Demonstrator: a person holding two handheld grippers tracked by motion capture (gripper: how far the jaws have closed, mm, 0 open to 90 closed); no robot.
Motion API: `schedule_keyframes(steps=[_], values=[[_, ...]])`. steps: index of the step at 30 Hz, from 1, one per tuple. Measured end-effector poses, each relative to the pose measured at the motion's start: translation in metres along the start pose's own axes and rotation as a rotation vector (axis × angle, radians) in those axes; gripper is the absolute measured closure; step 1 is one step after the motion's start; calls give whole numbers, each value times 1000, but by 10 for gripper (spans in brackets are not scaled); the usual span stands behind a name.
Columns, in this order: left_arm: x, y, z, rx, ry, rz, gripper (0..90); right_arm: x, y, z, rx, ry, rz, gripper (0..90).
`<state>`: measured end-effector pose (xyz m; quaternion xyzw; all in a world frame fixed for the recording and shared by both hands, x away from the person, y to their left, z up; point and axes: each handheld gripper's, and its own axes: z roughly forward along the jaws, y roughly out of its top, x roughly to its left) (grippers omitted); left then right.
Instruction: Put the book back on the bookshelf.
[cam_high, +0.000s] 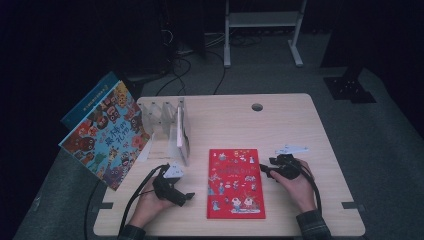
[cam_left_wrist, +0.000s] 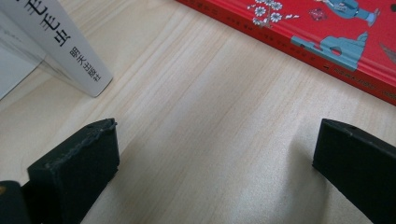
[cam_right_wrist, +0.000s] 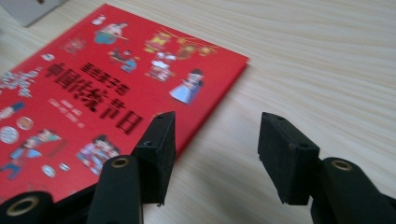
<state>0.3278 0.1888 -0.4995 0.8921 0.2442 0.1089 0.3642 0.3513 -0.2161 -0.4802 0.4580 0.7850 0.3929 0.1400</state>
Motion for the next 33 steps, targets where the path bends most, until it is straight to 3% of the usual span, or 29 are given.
schedule_keyframes(steps=[7, 14, 20, 33], values=[[0, -1, 0, -9, -6, 6, 0, 12, 8, 17, 43, 65, 28, 493], [-1, 0, 1, -10, -2, 0, 0, 14, 14, 25, 70, 48, 30, 501], [-2, 0, 1, -9, -9, 7, 0, 15, 16, 36, 69, 78, 39, 506], [-3, 1, 2, -9, -13, 13, 0, 38, 43, 64, 109, 105, -41, 503]])
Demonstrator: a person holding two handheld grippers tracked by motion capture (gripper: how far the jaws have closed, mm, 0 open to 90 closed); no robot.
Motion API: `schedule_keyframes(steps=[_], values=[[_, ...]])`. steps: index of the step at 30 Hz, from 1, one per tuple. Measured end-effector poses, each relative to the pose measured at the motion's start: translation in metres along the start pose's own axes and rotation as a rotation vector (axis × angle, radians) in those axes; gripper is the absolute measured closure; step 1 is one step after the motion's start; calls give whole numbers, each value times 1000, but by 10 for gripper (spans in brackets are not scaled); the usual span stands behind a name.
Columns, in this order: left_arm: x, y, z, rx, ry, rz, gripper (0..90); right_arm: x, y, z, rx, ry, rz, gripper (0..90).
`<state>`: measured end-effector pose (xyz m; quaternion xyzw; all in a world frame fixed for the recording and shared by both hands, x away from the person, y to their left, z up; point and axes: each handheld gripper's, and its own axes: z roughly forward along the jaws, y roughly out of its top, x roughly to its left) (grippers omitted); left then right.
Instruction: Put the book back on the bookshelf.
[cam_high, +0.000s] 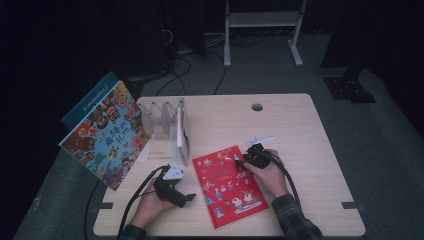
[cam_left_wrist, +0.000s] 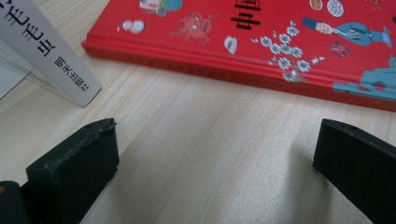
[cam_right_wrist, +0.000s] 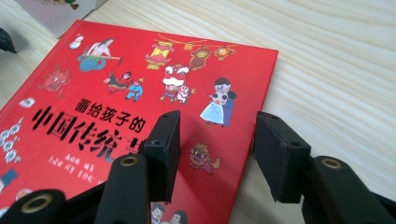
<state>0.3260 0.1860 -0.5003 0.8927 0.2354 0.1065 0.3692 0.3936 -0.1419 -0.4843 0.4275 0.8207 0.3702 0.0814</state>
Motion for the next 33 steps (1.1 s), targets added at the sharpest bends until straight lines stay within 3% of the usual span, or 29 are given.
schedule_keyframes(steps=[7, 10, 13, 16, 20, 23, 29, 33], values=[[-7, 3, 2, 4, -30, 10, 0, 3, 8, -10, 56, 0, -27, 503], [-15, 8, 5, 10, -51, 21, 0, 1, 8, -18, 75, -13, -30, 495], [-23, 12, 9, 17, -58, 39, 0, -1, 5, -28, 99, -34, -64, 466], [-30, 16, 12, 19, -65, 48, 0, -2, 3, -37, 118, -23, -77, 450], [-34, 19, 16, 11, -71, 44, 0, -6, -1, -47, 154, -8, -42, 555], [-34, 20, 17, 0, -85, 34, 0, -9, -2, -49, 183, 9, 9, 581], [-36, 20, 19, -8, -95, 46, 0, -14, 1, -44, 246, 77, 90, 596], [-36, 20, 19, -4, -95, 53, 0, -15, 5, -34, 297, 119, 96, 627]])
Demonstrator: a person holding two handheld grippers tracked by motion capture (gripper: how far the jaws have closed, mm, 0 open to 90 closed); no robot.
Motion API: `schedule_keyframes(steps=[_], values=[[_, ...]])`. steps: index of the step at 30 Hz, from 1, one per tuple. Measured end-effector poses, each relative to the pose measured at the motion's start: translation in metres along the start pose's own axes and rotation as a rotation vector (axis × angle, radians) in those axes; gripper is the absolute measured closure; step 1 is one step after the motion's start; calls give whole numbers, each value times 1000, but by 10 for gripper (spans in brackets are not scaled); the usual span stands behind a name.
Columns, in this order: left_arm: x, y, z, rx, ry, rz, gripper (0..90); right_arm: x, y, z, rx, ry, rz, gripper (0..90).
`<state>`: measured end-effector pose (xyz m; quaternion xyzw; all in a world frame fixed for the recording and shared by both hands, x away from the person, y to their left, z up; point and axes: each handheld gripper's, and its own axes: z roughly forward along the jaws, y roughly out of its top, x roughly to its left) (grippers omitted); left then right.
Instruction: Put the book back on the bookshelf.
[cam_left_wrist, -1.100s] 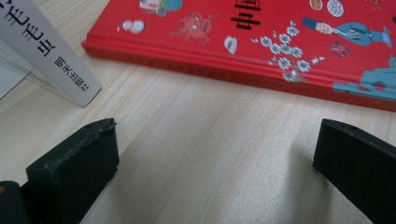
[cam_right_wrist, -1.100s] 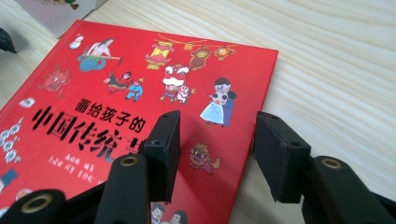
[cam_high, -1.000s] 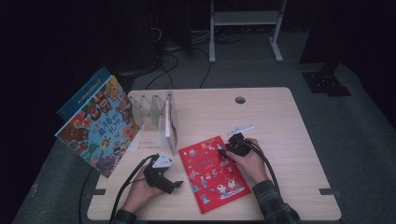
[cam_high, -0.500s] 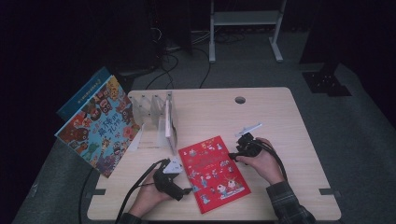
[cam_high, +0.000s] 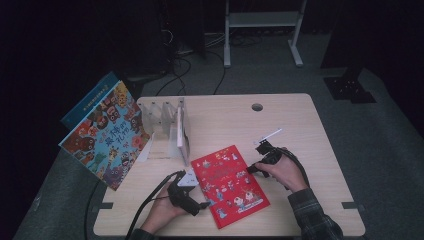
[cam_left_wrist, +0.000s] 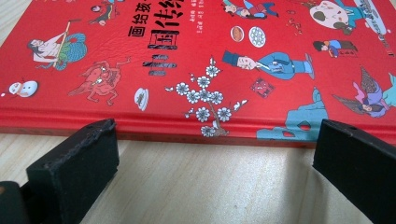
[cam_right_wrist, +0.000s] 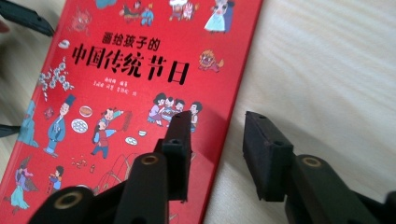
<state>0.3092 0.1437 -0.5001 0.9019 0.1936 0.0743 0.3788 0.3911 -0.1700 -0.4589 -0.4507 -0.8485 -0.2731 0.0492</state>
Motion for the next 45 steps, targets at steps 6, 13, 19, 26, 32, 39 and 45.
schedule_keyframes(steps=[6, 13, 19, 26, 32, 39, 45], values=[[0, 0, 0, 5, -1, 9, 0, -2, 9, 7, 66, 30, 45, 665], [0, 0, 0, 5, 0, 10, 0, -7, 11, 14, 100, 62, 75, 662], [0, 0, 0, 1, 0, 6, 0, -7, 12, 14, 109, 69, 73, 664], [1, 0, 0, 5, -1, 10, 0, -2, 15, -1, 83, 86, 63, 675], [1, 0, 0, 5, -1, 14, 0, 10, 23, -23, 57, 113, 32, 673], [1, 0, 0, -2, -1, 12, 0, 28, 33, -36, 99, 228, 9, 695], [1, 0, 0, -1, -1, 14, 0, 42, 46, -31, 141, 243, 1, 700]])
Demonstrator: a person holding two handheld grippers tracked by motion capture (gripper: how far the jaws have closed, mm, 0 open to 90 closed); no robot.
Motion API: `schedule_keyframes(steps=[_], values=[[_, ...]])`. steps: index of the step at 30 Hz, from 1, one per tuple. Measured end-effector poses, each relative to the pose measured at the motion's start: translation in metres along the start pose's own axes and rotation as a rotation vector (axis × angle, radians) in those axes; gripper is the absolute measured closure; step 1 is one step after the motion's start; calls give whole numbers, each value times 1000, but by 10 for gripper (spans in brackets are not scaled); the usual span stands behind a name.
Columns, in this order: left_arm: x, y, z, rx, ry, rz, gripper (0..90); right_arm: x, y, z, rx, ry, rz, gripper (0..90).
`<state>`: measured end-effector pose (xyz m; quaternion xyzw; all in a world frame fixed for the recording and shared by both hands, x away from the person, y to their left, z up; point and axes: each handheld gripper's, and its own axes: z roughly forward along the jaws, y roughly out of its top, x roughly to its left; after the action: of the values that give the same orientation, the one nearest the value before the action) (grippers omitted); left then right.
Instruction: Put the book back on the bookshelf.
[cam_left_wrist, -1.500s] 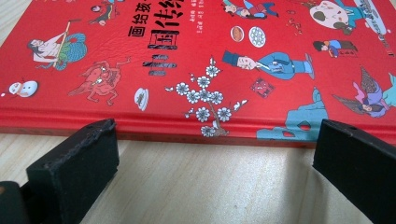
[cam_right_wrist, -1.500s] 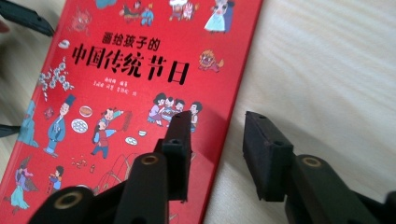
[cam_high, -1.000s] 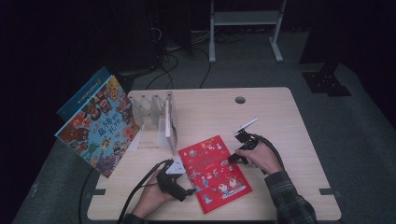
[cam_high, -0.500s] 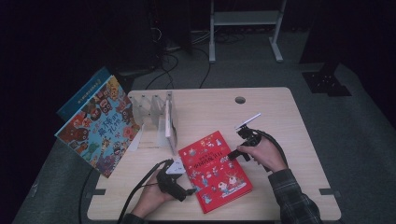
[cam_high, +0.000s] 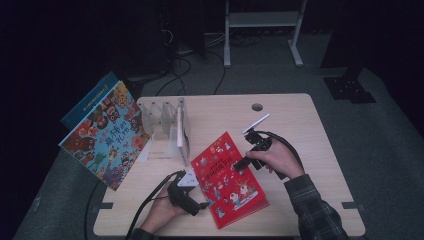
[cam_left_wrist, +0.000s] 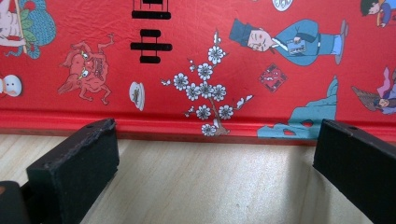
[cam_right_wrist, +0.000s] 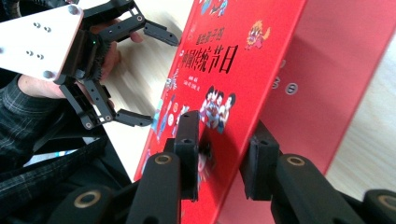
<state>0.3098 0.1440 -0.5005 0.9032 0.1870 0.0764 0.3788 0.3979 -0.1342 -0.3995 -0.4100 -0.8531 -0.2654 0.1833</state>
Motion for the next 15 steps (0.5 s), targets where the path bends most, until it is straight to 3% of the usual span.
schedule_keyframes(steps=[15], values=[[0, 0, 0, 12, 13, 15, 0, 8, 16, 1, 37, 59, 18, 782]])
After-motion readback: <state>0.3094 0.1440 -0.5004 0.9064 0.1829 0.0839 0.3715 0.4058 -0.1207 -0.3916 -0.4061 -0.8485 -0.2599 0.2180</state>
